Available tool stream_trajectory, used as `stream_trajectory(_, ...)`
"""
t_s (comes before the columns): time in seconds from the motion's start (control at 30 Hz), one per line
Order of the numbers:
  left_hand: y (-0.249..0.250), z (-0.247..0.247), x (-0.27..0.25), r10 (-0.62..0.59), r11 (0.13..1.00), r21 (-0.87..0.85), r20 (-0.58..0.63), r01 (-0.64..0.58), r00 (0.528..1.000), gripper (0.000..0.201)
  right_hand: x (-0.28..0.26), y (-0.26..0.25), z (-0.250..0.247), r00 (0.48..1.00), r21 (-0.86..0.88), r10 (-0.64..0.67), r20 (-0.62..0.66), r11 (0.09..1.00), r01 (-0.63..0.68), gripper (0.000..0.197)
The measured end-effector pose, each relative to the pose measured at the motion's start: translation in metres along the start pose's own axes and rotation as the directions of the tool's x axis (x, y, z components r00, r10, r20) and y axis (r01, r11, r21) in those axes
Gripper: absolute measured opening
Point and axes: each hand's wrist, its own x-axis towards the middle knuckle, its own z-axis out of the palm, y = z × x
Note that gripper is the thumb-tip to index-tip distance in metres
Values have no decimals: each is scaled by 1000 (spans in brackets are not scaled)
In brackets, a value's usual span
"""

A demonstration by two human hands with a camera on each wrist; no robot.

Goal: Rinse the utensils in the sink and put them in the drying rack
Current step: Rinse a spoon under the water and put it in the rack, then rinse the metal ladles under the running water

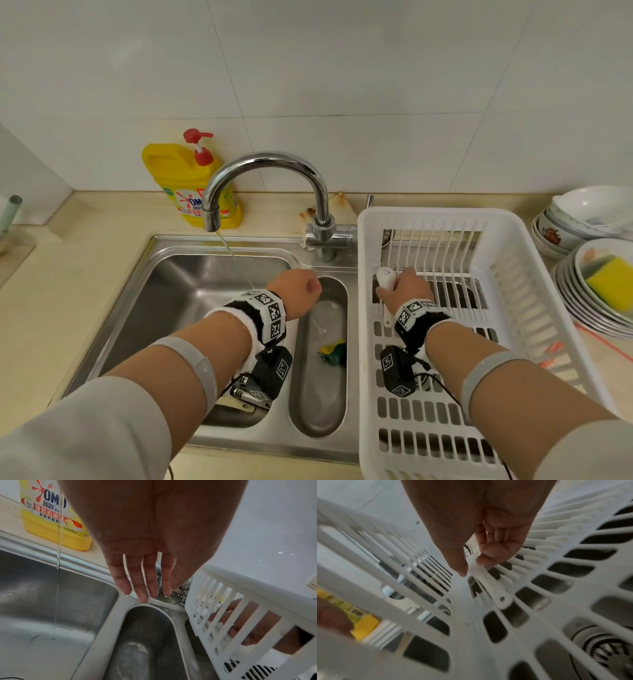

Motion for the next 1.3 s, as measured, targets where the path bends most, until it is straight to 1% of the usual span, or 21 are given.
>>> stream_trajectory(0.07, -4, -2, 0, -4, 1000, -1, 1, 4, 1000, 22, -5, -9, -17, 998, 48, -48, -49, 998, 50, 38)
stream_trajectory(0.13, -11, -5, -1, -12, 1000, -2, 0, 12, 1000, 20, -13, -29, -40, 985, 88, -131, -114, 986, 142, 29)
stream_trajectory(0.2, -20, -10, -5, -28, 1000, -4, 0, 28, 1000, 18, -23, -59, -61, 948, 87, -266, -177, 955, 285, 23)
stream_trajectory(0.23, -26, -12, -7, -32, 999, -1, -4, 32, 999, 17, -30, -76, -67, 922, 68, -342, -180, 931, 359, 22)
stream_trajectory(0.27, -32, -15, -10, -32, 999, 5, -12, 32, 999, 16, -38, -93, -71, 897, 43, -414, -154, 904, 425, 22)
stream_trajectory(0.3, -40, -18, -14, -32, 999, 21, -21, 32, 999, 15, -45, -108, -69, 876, 13, -472, -103, 880, 476, 21)
stream_trajectory(0.4, -71, -28, -26, -21, 999, 49, -43, 23, 999, 17, -69, -146, -41, 813, -118, -571, 118, 805, 582, 15)
stream_trajectory(0.47, -100, -34, -34, -31, 998, 45, -37, 32, 999, 19, -82, -167, -9, 777, -211, -569, 270, 752, 625, 12)
stream_trajectory(0.53, -131, -38, -41, -44, 998, 38, -23, 45, 999, 15, -91, -184, 28, 749, -277, -537, 389, 707, 651, 15)
stream_trajectory(0.57, -146, -40, -44, -47, 998, 44, -10, 48, 999, 14, -93, -191, 47, 742, -298, -509, 437, 696, 653, 18)
stream_trajectory(0.63, -179, -41, -47, -56, 996, 75, 27, 54, 998, 19, -95, -201, 85, 736, -306, -446, 509, 705, 639, 21)
stream_trajectory(0.73, -224, -39, -51, -85, 991, 114, 79, 76, 993, 22, -95, -205, 139, 747, -318, -355, 562, 741, 592, 18)
stream_trajectory(0.83, -259, -32, -54, -113, 986, 142, 139, 93, 984, 22, -92, -199, 190, 744, -353, -266, 614, 750, 559, 19)
stream_trajectory(0.9, -277, -26, -57, -129, 985, 140, 174, 105, 976, 21, -89, -191, 221, 741, -366, -206, 639, 765, 529, 24)
stream_trajectory(0.97, -289, -23, -58, -141, 984, 140, 206, 113, 968, 19, -84, -187, 246, 719, -363, -177, 672, 768, 528, 32)
stream_trajectory(1.03, -301, -19, -56, -153, 983, 132, 216, 126, 964, 18, -77, -186, 268, 701, -372, -171, 692, 748, 549, 39)
stream_trajectory(1.13, -317, -13, -51, -182, 982, 95, 213, 165, 960, 19, -67, -188, 298, 690, -375, -207, 694, 714, 591, 40)
stream_trajectory(1.2, -326, -5, -48, -190, 981, 72, 223, 178, 956, 23, -60, -190, 318, 667, -381, -237, 707, 666, 641, 40)
stream_trajectory(1.3, -335, 10, -44, -192, 981, 59, 294, 182, 936, 30, -54, -194, 337, 635, -427, -227, 738, 571, 701, 42)
